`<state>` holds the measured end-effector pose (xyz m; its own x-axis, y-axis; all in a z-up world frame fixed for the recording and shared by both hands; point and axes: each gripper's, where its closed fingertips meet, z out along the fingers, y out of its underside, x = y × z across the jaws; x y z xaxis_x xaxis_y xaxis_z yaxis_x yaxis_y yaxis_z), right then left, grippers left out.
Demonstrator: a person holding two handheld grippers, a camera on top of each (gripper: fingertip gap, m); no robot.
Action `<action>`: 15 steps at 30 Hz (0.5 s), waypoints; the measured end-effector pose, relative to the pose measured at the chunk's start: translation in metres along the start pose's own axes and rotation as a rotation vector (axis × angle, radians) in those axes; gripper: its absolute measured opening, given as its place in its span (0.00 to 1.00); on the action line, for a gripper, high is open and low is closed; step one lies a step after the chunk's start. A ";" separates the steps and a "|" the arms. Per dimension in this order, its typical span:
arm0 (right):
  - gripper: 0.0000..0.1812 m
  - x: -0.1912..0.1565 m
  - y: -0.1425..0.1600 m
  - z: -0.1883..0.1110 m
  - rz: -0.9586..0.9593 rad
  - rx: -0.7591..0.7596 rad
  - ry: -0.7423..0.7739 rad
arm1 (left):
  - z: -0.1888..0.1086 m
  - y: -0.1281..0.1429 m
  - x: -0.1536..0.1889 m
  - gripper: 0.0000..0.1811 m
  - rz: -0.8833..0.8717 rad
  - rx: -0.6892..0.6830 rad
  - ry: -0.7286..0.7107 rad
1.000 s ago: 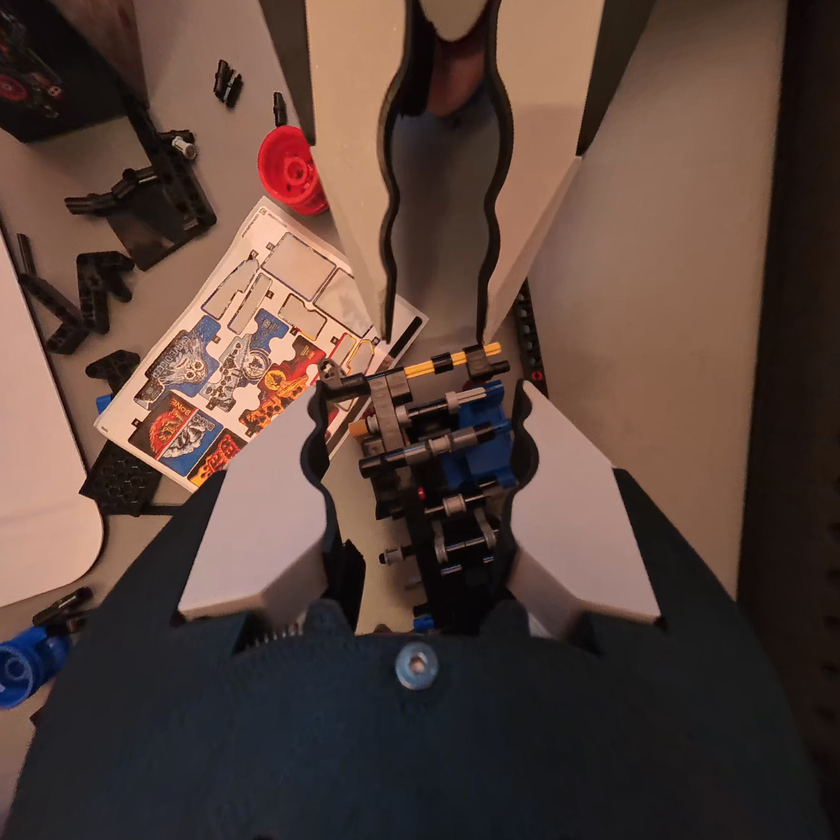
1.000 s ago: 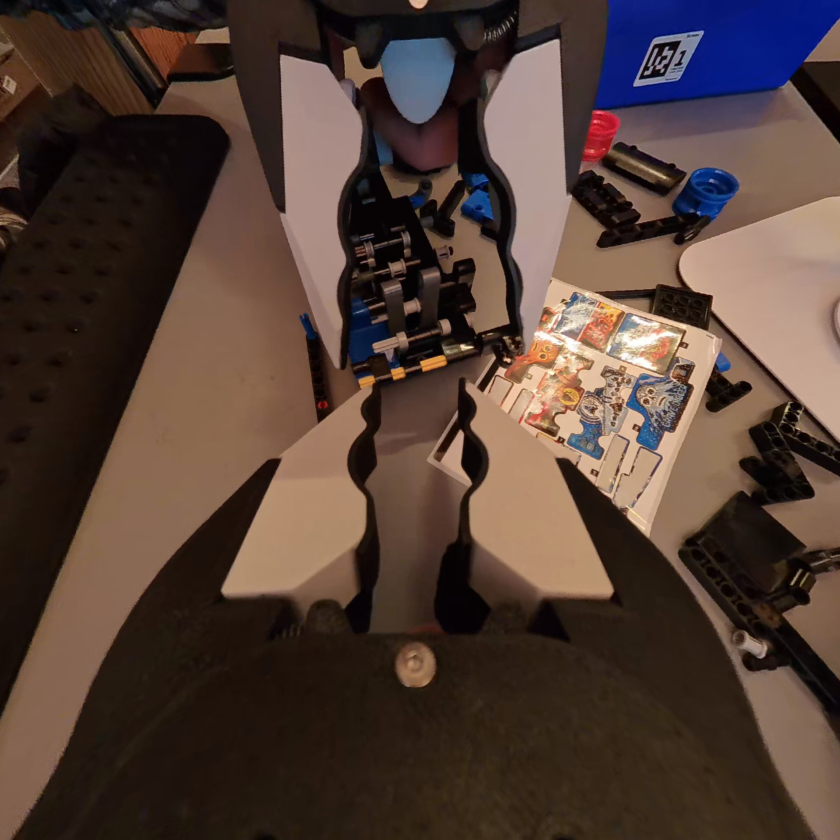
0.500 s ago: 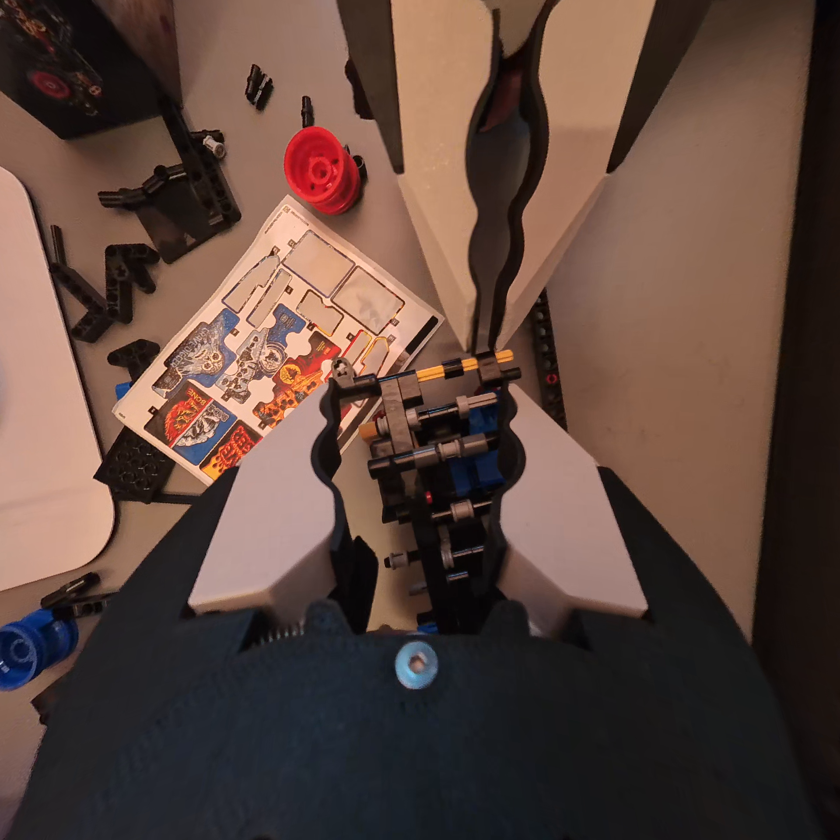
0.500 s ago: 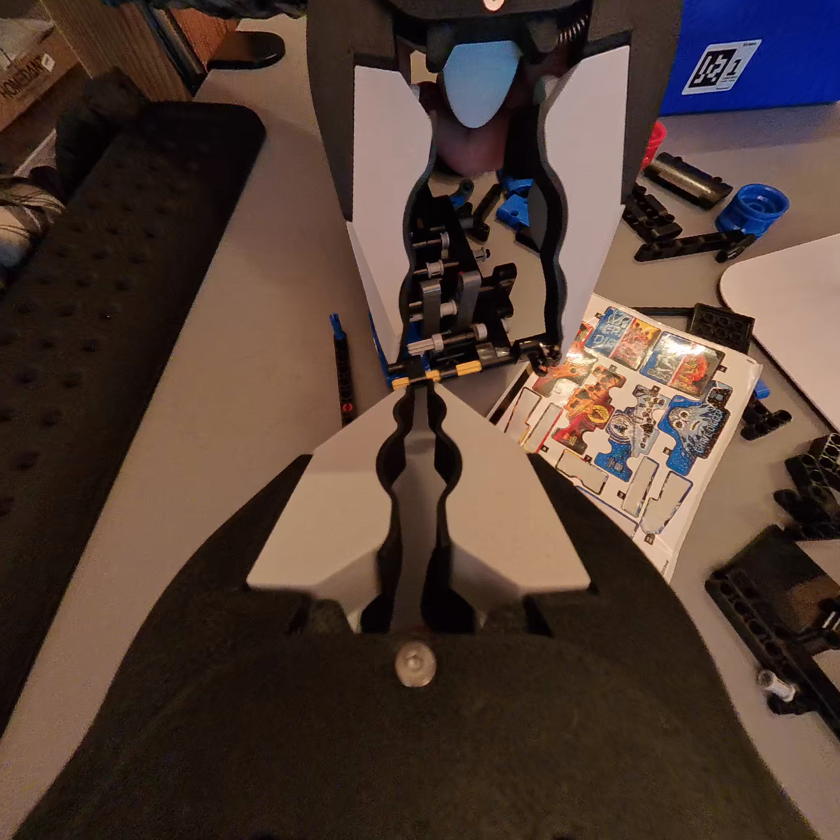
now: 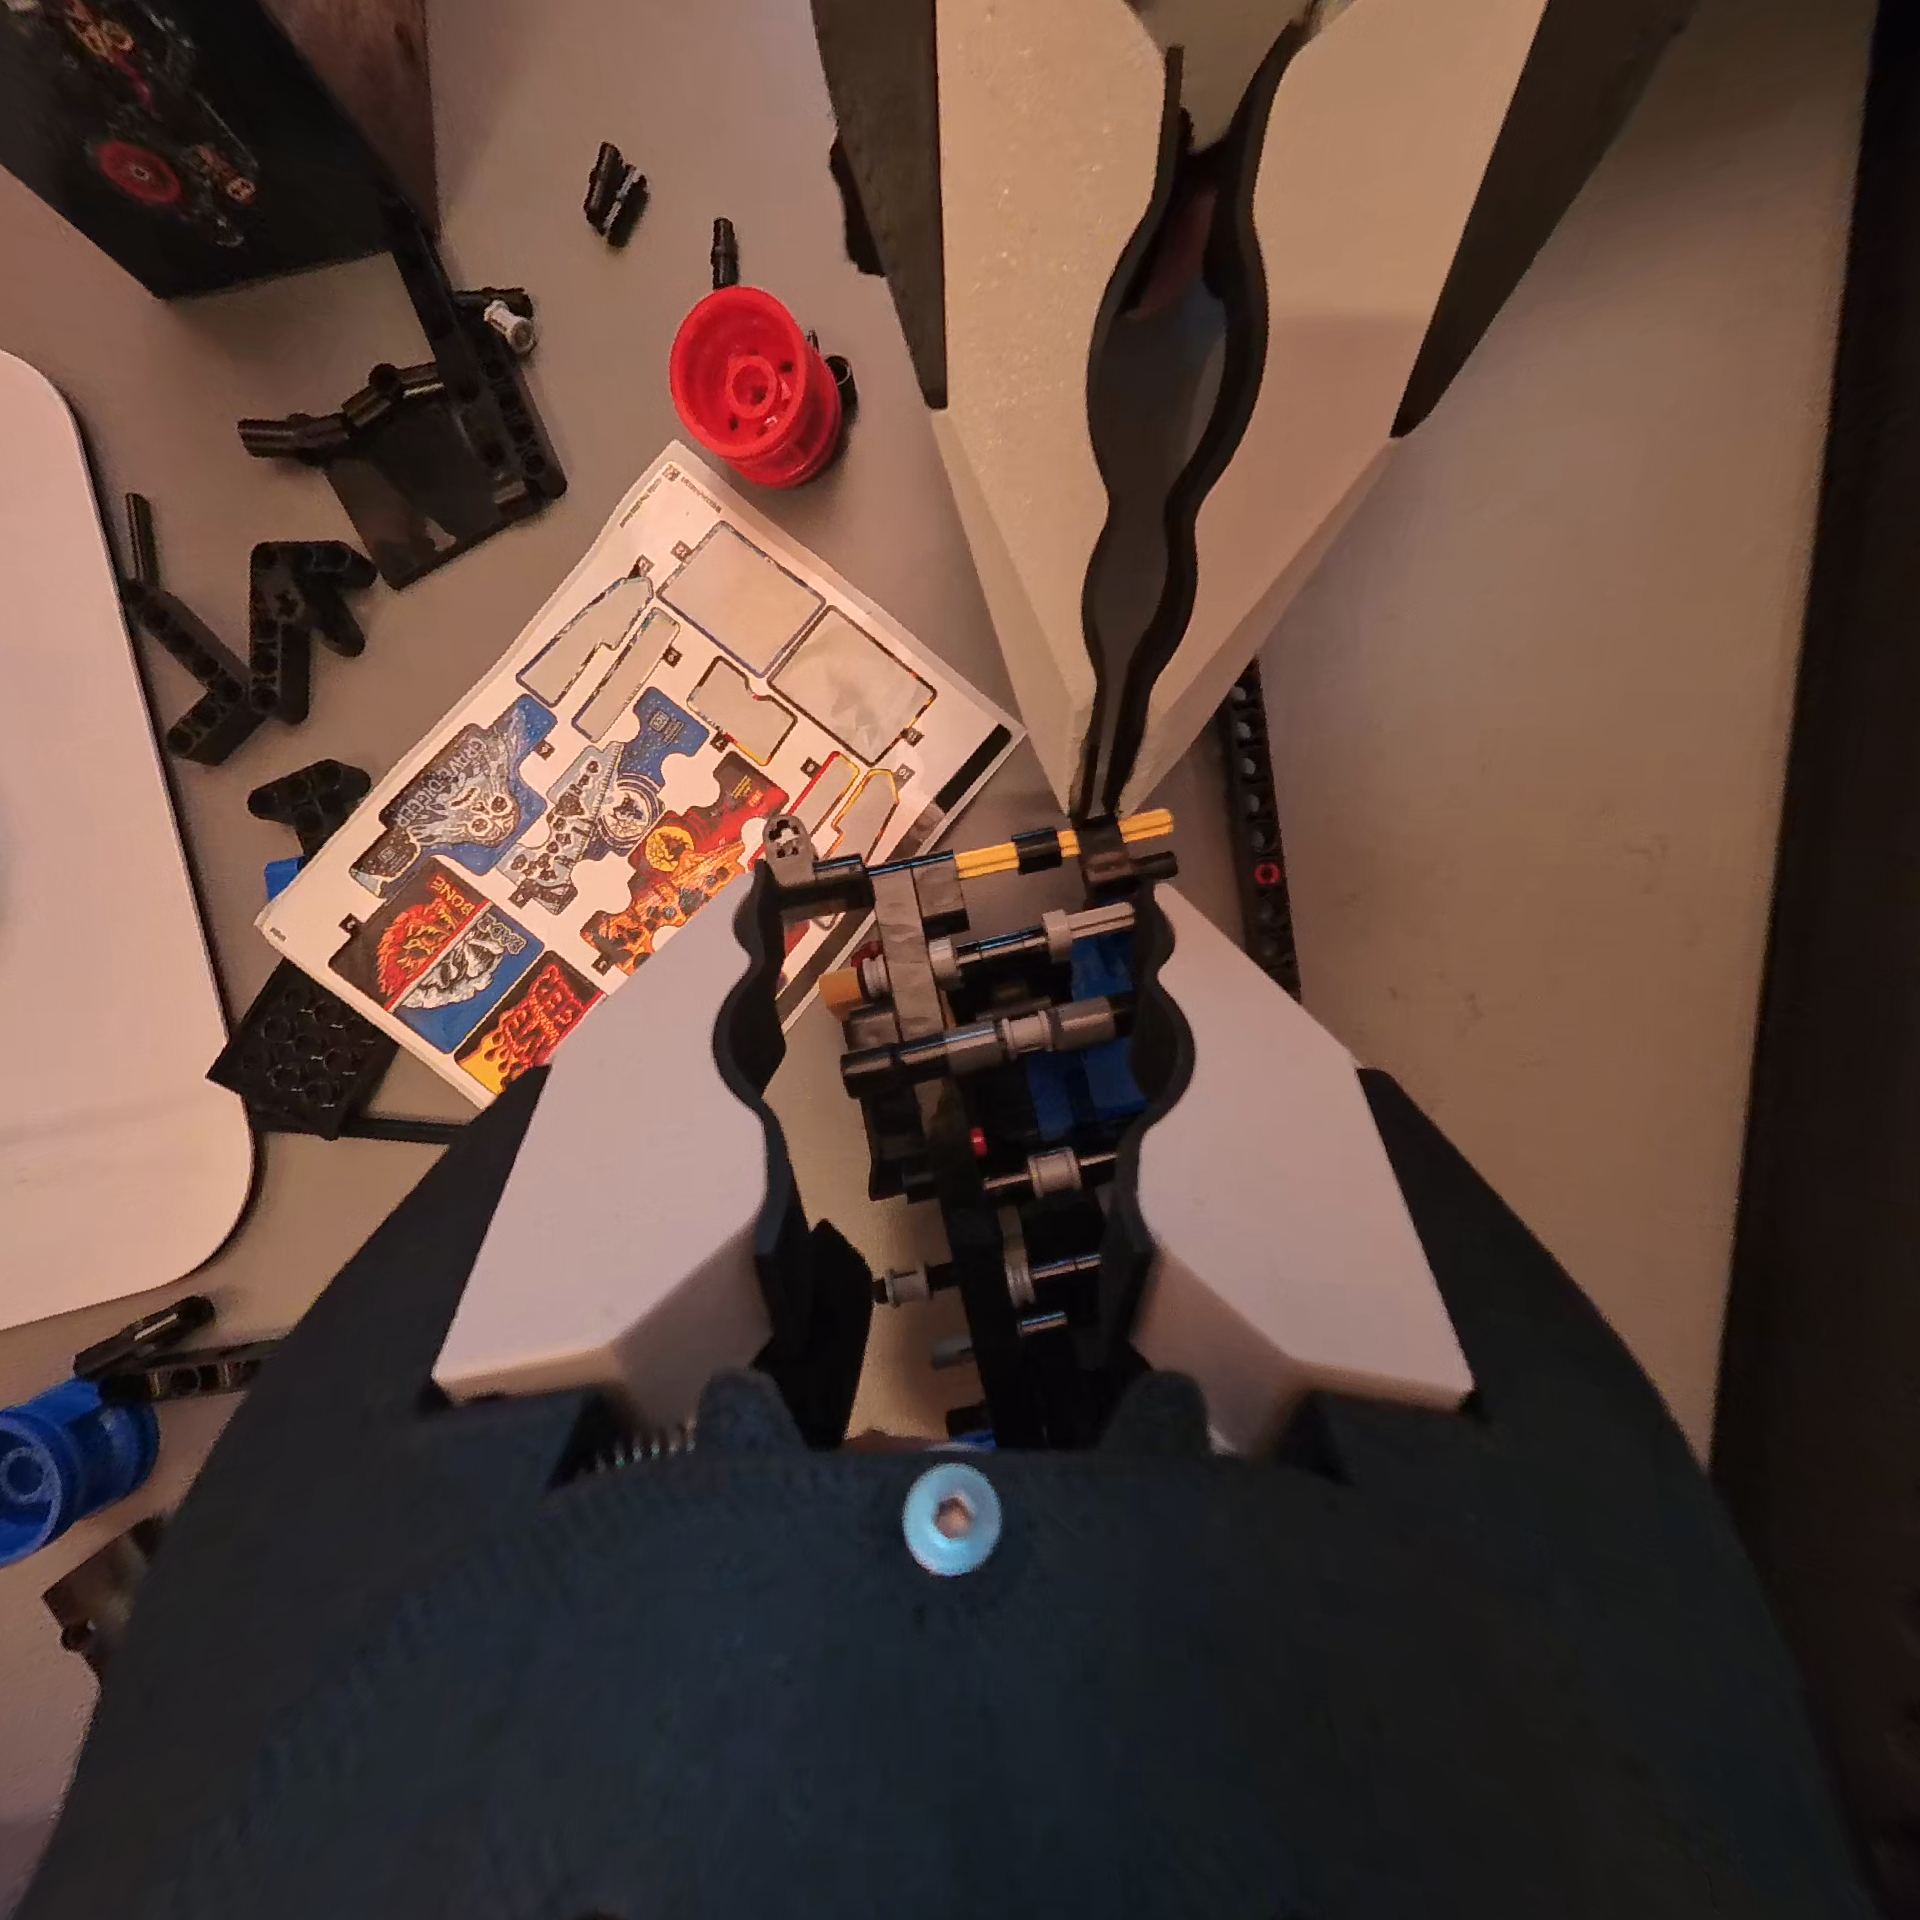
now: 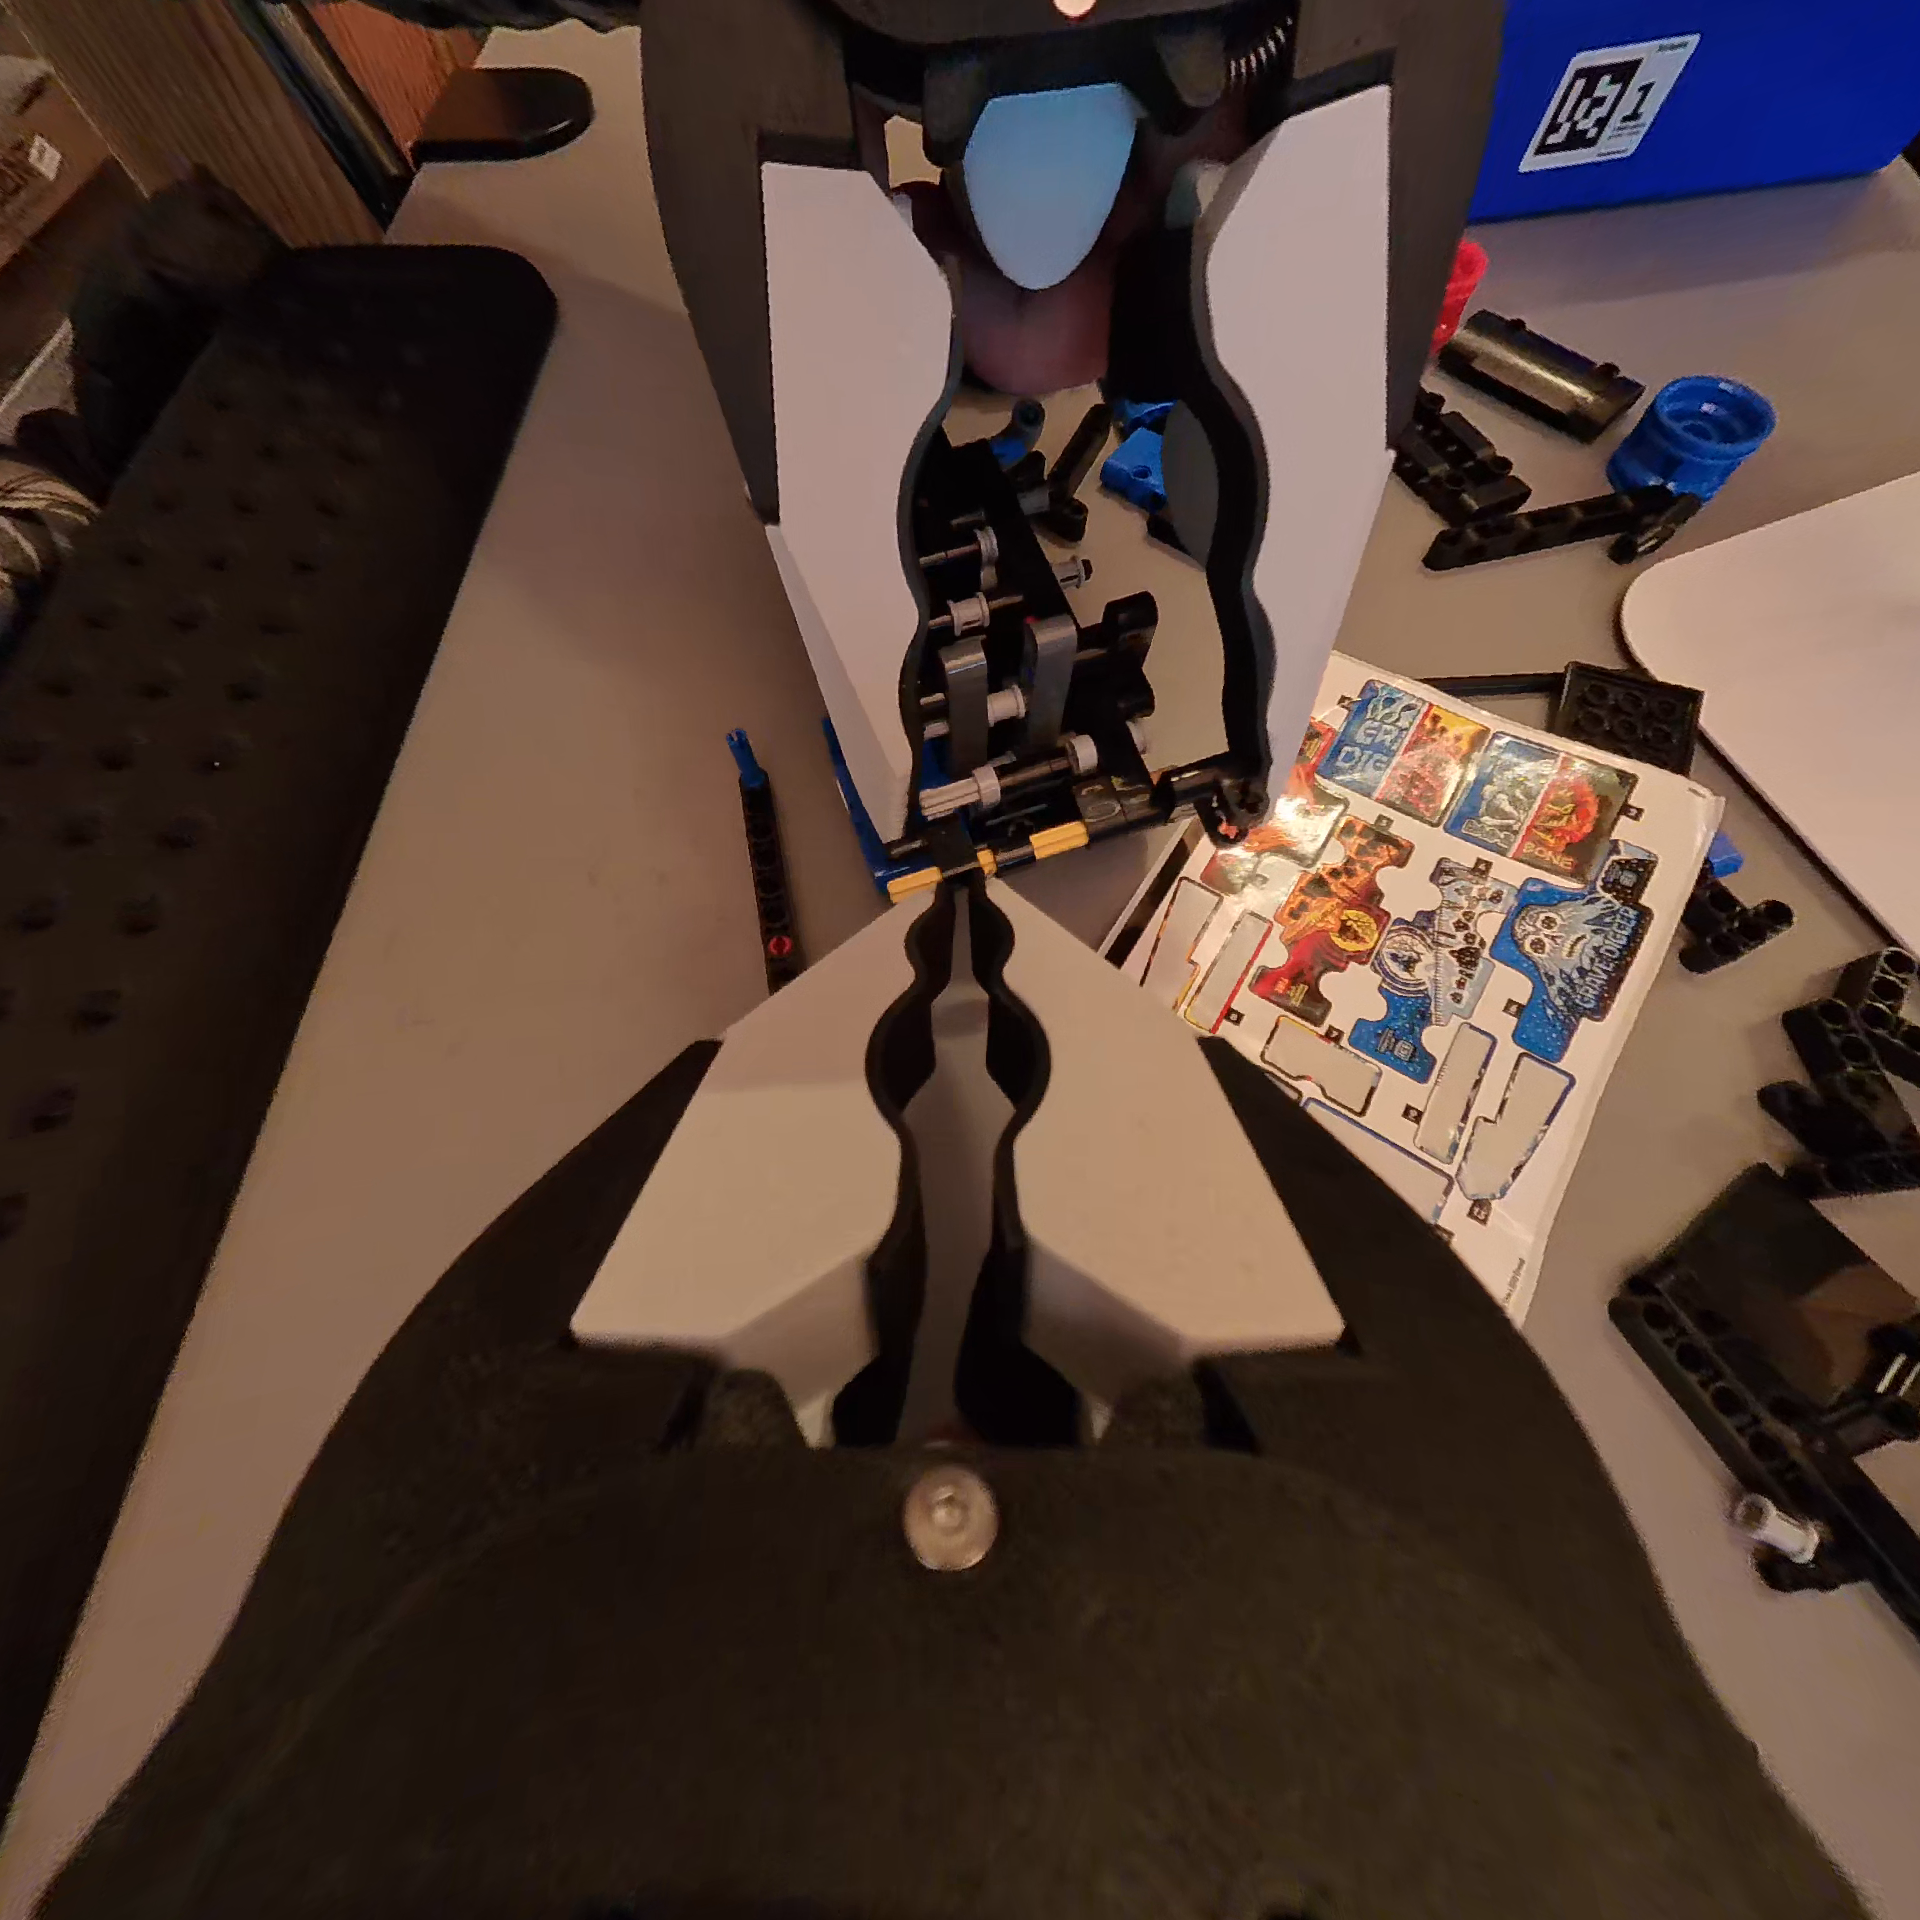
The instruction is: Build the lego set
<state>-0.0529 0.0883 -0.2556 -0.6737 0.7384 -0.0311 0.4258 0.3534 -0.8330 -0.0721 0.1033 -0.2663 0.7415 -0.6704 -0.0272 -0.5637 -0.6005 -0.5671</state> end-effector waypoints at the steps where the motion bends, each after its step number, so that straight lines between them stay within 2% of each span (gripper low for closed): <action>1: 0.00 0.001 0.000 0.000 0.005 0.001 0.008 | 0.000 0.000 -0.001 0.36 -0.006 0.001 -0.004; 15: 0.00 0.008 -0.001 0.003 0.025 -0.008 0.053 | 0.000 0.000 -0.004 0.35 -0.039 0.011 -0.006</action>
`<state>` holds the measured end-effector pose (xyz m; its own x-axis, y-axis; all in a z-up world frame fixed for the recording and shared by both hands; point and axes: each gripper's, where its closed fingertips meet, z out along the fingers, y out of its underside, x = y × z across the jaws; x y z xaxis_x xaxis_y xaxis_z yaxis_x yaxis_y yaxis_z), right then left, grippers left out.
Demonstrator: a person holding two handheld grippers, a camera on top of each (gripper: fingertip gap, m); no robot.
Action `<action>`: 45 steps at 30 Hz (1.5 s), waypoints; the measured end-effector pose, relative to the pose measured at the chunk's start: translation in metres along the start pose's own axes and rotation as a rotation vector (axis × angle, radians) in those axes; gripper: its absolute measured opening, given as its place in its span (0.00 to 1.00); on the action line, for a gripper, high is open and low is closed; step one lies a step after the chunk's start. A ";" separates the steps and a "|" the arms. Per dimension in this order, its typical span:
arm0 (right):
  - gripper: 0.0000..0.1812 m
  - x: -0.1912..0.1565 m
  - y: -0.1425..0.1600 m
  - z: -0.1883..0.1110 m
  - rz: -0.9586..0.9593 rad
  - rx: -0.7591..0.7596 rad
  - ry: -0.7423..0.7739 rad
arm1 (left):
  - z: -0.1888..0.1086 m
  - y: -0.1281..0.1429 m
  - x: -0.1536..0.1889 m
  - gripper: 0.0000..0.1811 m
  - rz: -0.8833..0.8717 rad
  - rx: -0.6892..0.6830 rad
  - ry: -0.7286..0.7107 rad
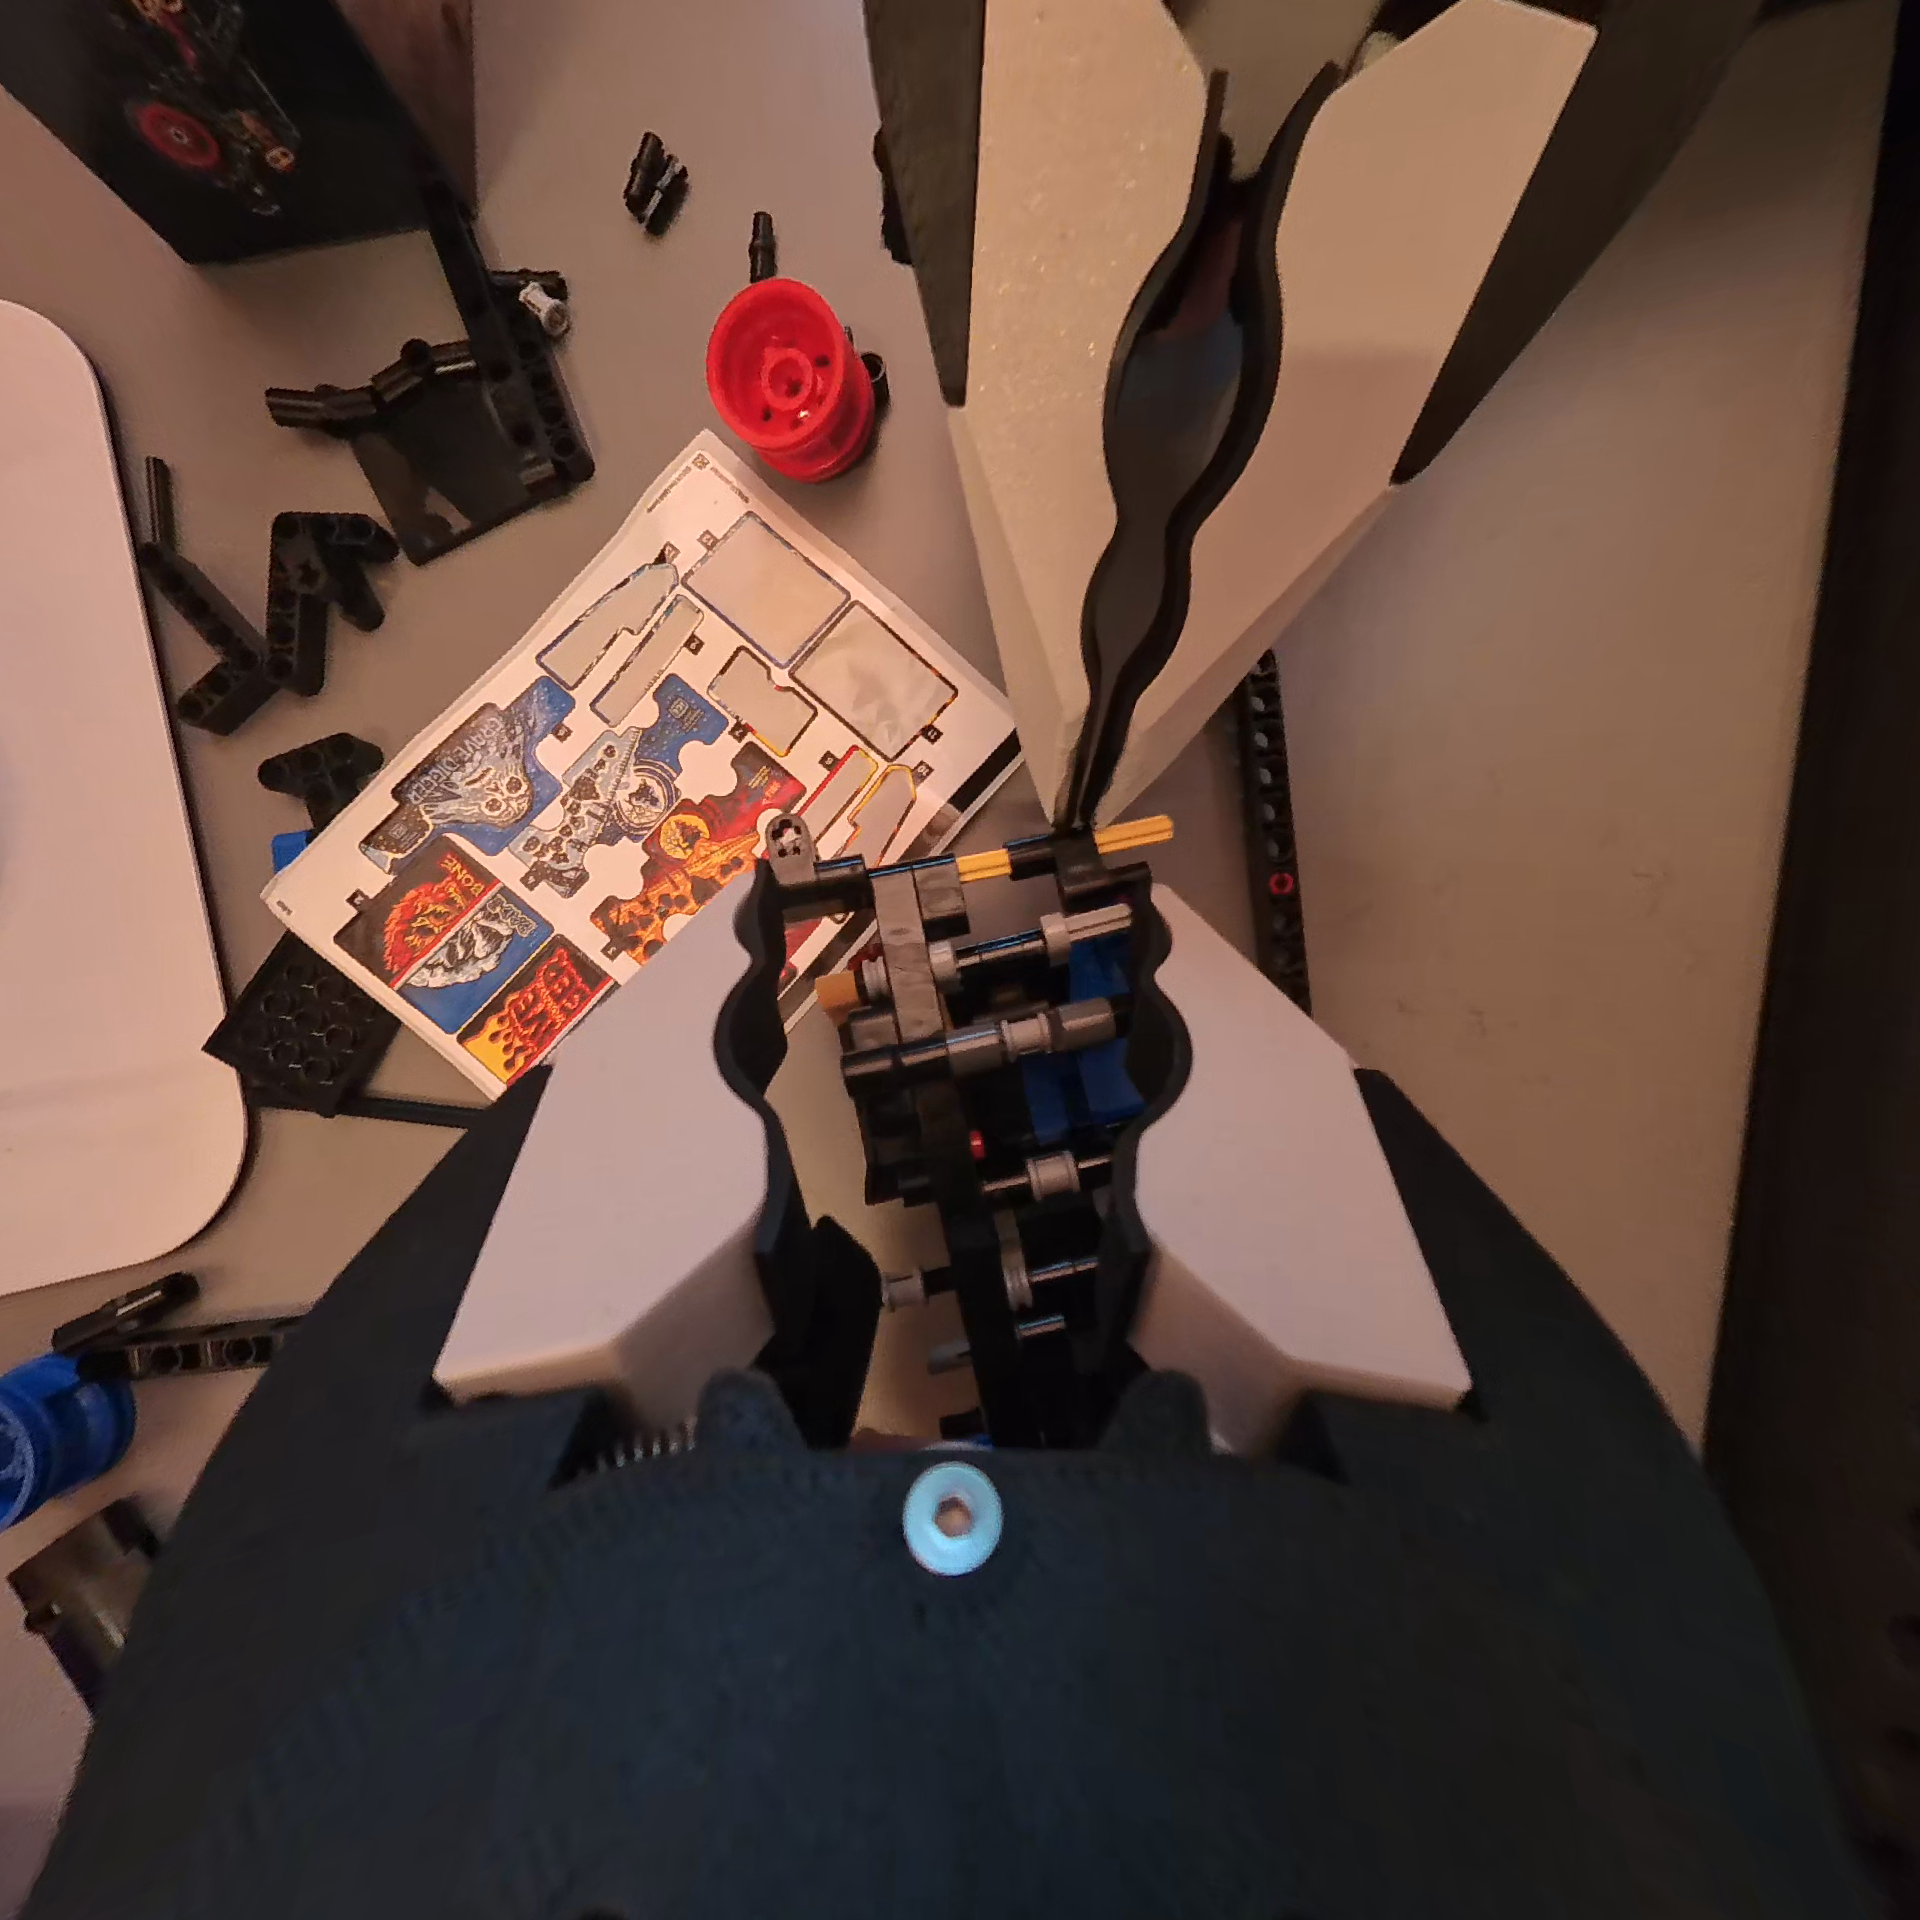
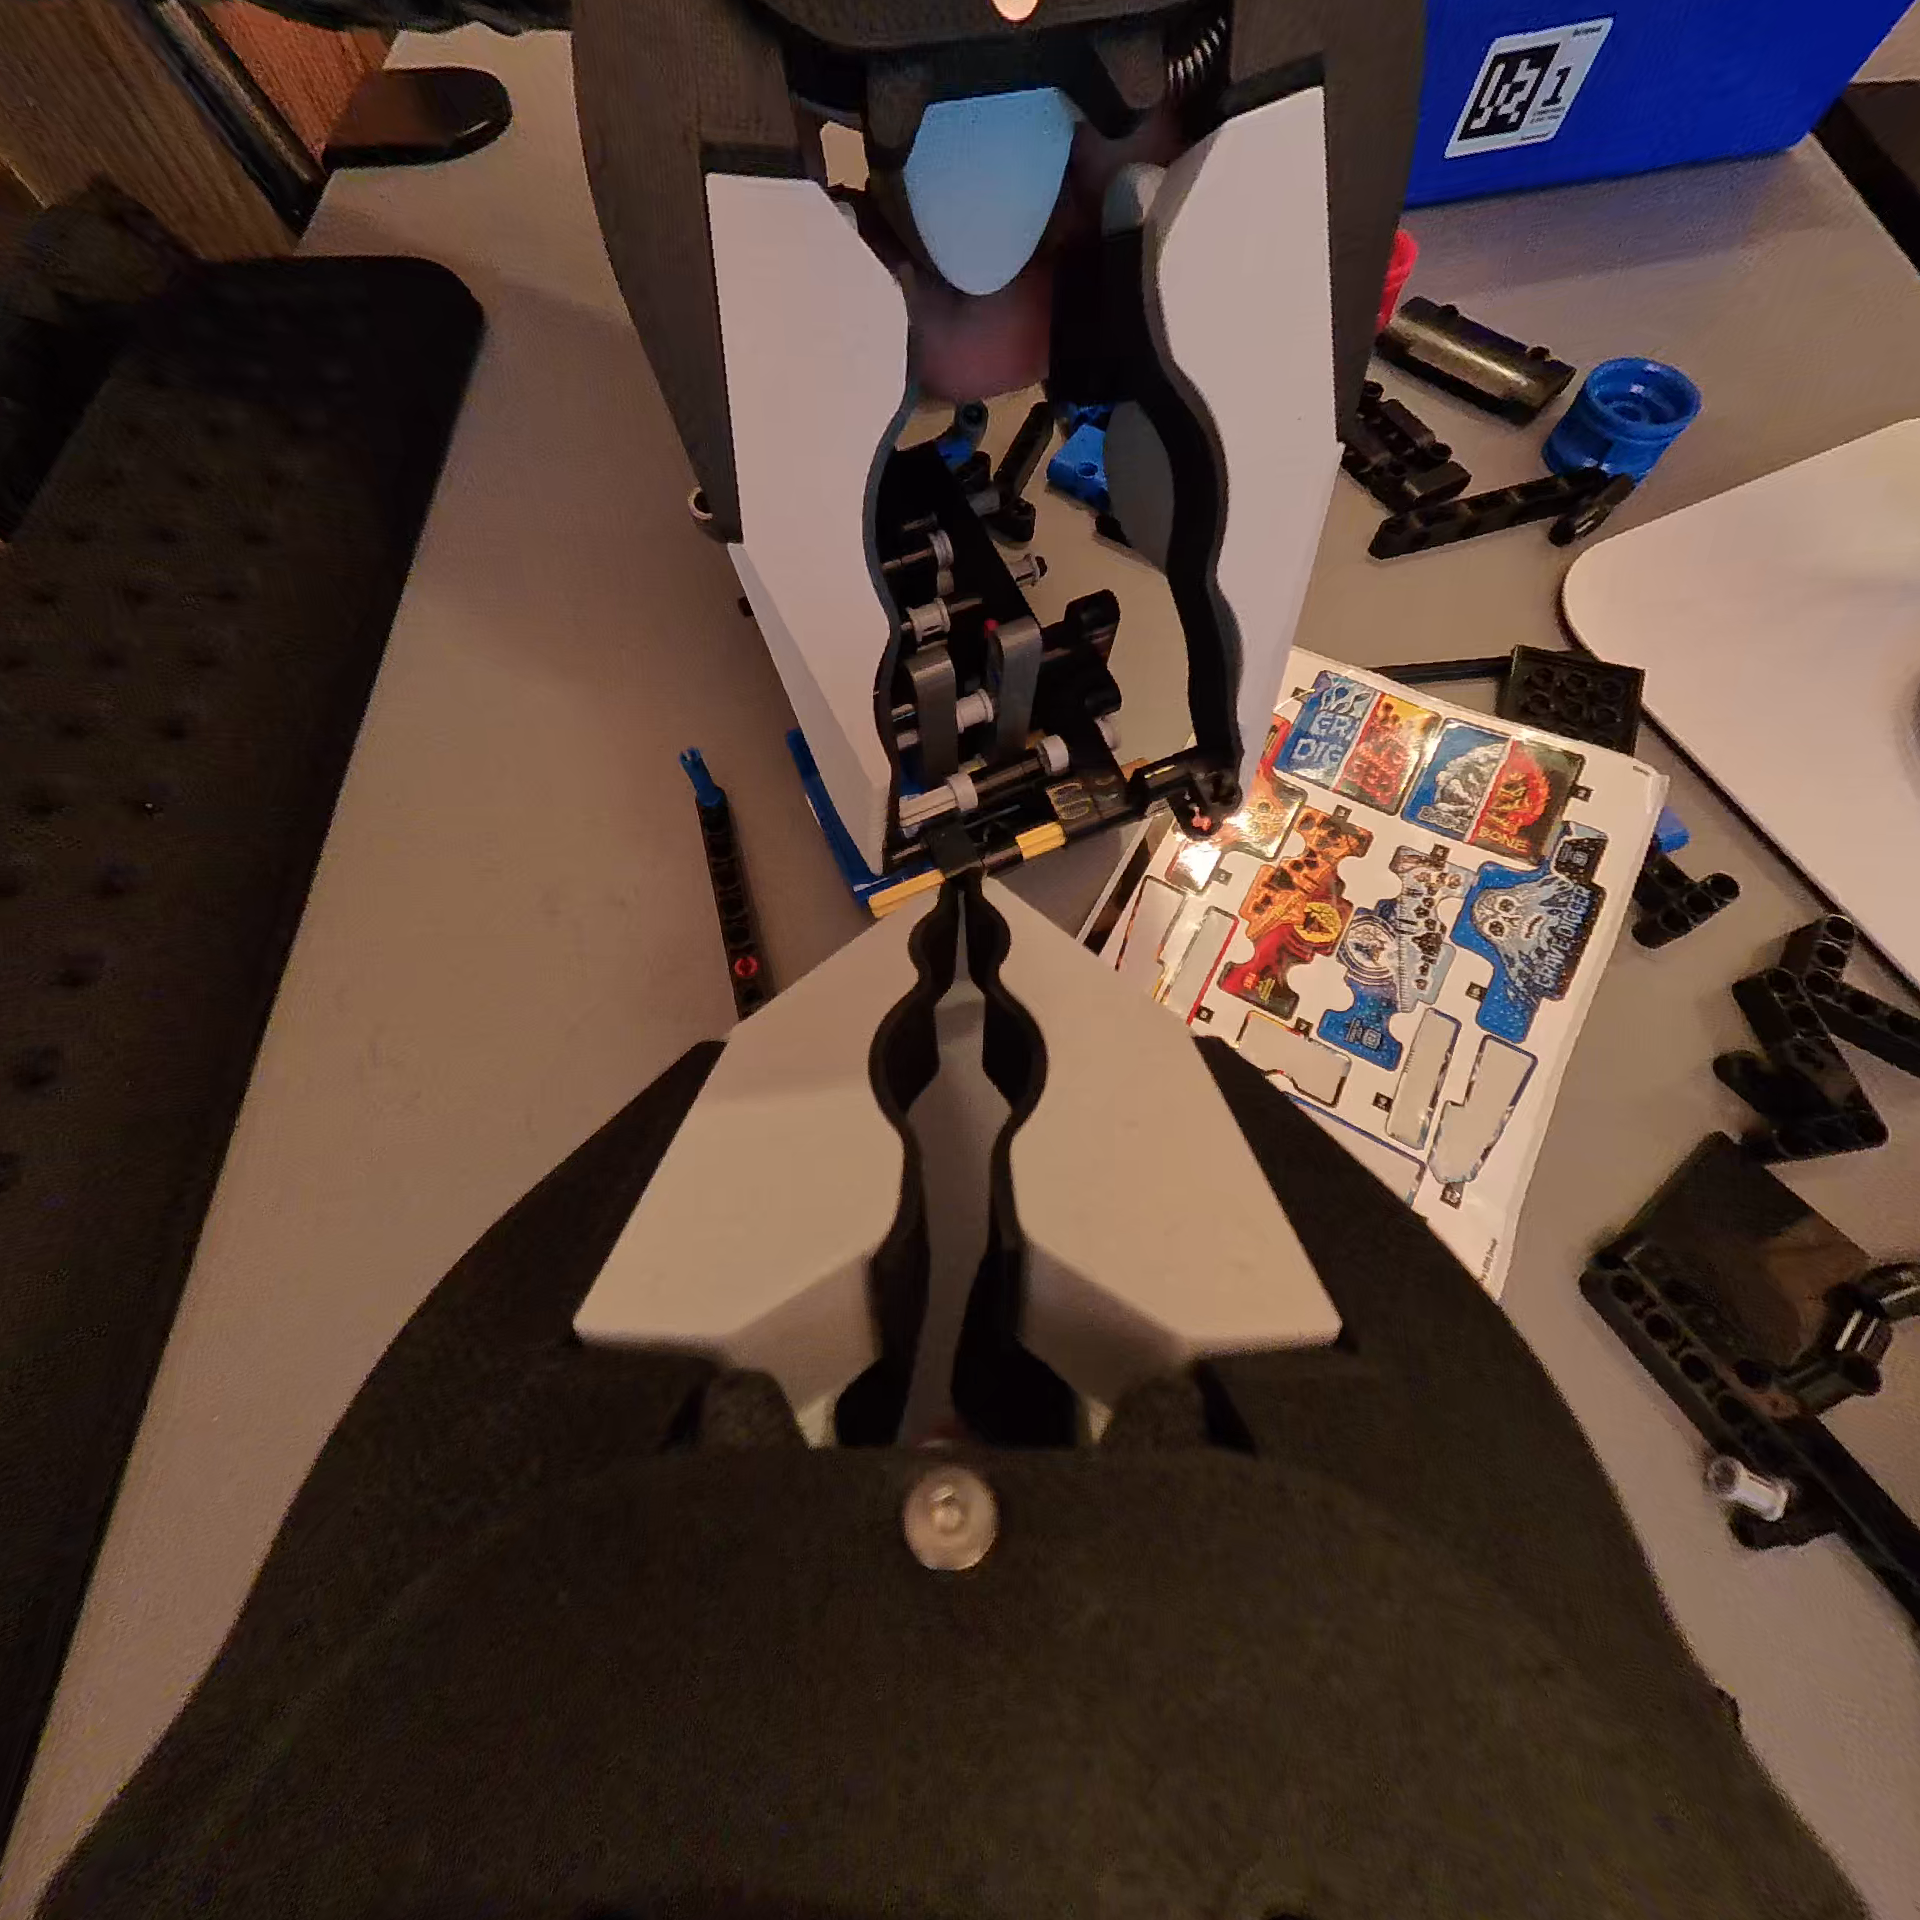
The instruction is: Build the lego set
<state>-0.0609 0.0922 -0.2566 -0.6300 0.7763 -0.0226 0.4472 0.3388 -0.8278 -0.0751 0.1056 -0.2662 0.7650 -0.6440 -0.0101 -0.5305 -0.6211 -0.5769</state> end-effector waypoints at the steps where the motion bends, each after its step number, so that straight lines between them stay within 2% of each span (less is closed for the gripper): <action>1: 0.00 0.000 0.000 0.000 0.002 0.002 -0.001 | 0.000 0.000 0.000 0.35 -0.001 0.000 -0.001; 11: 0.00 0.002 -0.001 0.001 0.010 0.003 0.015 | 0.000 0.000 -0.001 0.35 -0.008 0.000 -0.010; 33: 0.00 0.012 -0.004 0.003 -0.123 -0.049 0.162 | -0.001 0.001 -0.009 0.35 -0.057 0.012 -0.034; 36: 0.00 0.012 -0.005 0.001 -0.126 -0.032 0.132 | -0.003 0.001 -0.012 0.36 -0.033 0.014 -0.050; 39: 0.00 0.010 -0.019 -0.009 -0.110 0.046 0.112 | -0.002 0.000 -0.009 0.36 -0.029 0.025 -0.033; 45: 0.00 0.002 -0.008 0.001 -0.158 -0.038 0.096 | -0.002 -0.002 -0.008 0.36 -0.027 0.035 -0.028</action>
<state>-0.0664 0.0904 -0.2512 -0.6316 0.7584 0.1609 0.3723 0.4787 -0.7951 -0.0808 0.1108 -0.2639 0.7891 -0.6140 -0.0170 -0.4966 -0.6216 -0.6058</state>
